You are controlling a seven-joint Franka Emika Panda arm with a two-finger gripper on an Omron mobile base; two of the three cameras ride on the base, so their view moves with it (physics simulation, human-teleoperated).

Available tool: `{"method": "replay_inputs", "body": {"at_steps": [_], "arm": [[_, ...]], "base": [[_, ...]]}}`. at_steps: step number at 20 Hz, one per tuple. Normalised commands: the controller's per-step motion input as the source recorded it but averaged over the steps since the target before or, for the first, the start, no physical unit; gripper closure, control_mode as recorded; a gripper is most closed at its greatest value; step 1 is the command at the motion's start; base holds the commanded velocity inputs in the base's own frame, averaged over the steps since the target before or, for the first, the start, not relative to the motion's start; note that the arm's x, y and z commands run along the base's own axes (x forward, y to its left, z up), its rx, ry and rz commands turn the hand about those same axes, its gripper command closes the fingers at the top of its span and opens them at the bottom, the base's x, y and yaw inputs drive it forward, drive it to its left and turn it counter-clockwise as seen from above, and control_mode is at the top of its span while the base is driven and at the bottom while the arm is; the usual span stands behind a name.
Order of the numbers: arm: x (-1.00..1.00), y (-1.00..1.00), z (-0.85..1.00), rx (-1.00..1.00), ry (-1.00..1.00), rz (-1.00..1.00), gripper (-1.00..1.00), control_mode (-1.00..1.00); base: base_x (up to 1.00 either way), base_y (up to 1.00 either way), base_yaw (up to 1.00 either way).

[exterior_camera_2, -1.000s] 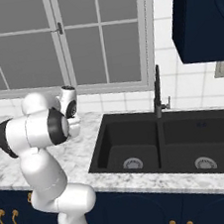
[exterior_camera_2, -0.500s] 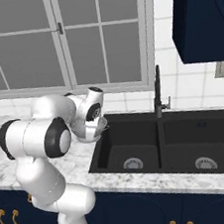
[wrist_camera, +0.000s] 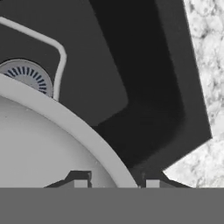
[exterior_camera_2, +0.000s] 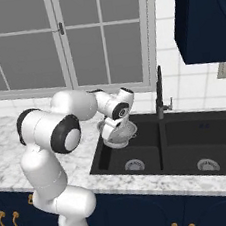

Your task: Put the colander in the sink, put the pear, tangerine in the colander, and turn on the sink faucet and pour water over the colander.

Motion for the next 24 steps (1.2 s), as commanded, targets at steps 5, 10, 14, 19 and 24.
{"method": "replay_inputs", "body": {"at_steps": [5,10,14,19,24], "arm": [[0.32,-0.32,-0.61,-0.14,0.04,-0.51,1.00,-1.00],[0.31,-0.02,-0.71,-0.14,-0.01,-0.21,1.00,-1.00],[0.00,-0.04,-0.47,-0.04,0.00,-0.03,1.00,-1.00],[-0.42,-0.22,-0.46,0.00,0.03,-0.13,1.00,-1.00],[-0.33,-0.09,-0.12,0.00,0.01,-0.16,1.00,-1.00]], "base": [[0.00,0.00,0.00],[0.00,0.00,0.00],[0.00,0.00,0.00],[0.00,0.00,0.00],[0.00,0.00,0.00]]}}
